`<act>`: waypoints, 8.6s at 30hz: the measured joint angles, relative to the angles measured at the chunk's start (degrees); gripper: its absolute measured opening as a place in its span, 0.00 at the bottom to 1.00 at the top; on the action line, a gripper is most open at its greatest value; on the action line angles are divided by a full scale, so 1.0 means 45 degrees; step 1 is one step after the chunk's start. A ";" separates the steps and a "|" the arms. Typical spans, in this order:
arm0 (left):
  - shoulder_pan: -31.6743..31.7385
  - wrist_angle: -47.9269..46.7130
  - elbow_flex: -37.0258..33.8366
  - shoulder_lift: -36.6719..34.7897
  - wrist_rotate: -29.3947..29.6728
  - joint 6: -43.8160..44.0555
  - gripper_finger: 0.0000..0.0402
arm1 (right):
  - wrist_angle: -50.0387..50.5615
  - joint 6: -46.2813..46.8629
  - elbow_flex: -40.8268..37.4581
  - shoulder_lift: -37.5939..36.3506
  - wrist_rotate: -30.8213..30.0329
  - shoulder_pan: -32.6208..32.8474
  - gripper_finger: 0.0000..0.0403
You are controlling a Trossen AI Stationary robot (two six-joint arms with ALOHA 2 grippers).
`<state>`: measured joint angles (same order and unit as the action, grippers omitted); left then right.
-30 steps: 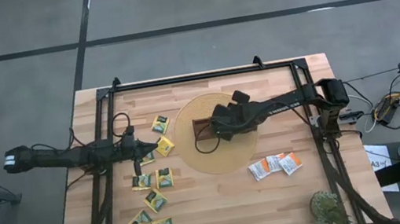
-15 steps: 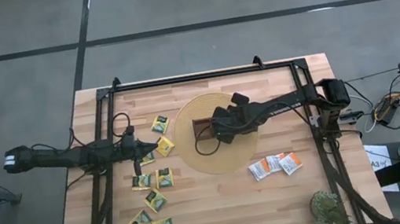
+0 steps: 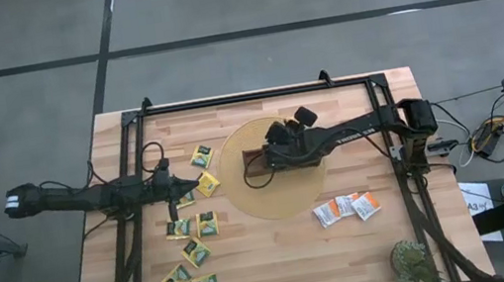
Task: Pick & Place Tea
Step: Put the white tea bag into the middle section of the wooden organizer
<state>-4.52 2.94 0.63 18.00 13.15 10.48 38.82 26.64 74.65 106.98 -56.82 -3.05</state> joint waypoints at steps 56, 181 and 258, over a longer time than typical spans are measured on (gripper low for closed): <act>-0.0002 0.0000 0.0002 0.0039 0.0000 0.0000 0.00 | -0.0466 -0.2312 0.0248 0.0117 0.5417 0.0349 0.17; 0.0001 -0.0006 0.0002 0.0302 -0.0044 0.0005 0.00 | 1.1383 1.7784 0.6534 0.1844 1.1747 0.8063 0.17; 0.0001 0.0000 -0.0002 0.0306 -0.0049 0.0005 0.00 | 0.7934 1.7905 -0.1257 0.0918 1.2980 0.8009 0.42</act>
<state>-4.52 2.94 0.62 19.38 12.93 10.50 74.52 107.22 69.00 111.11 1.58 32.99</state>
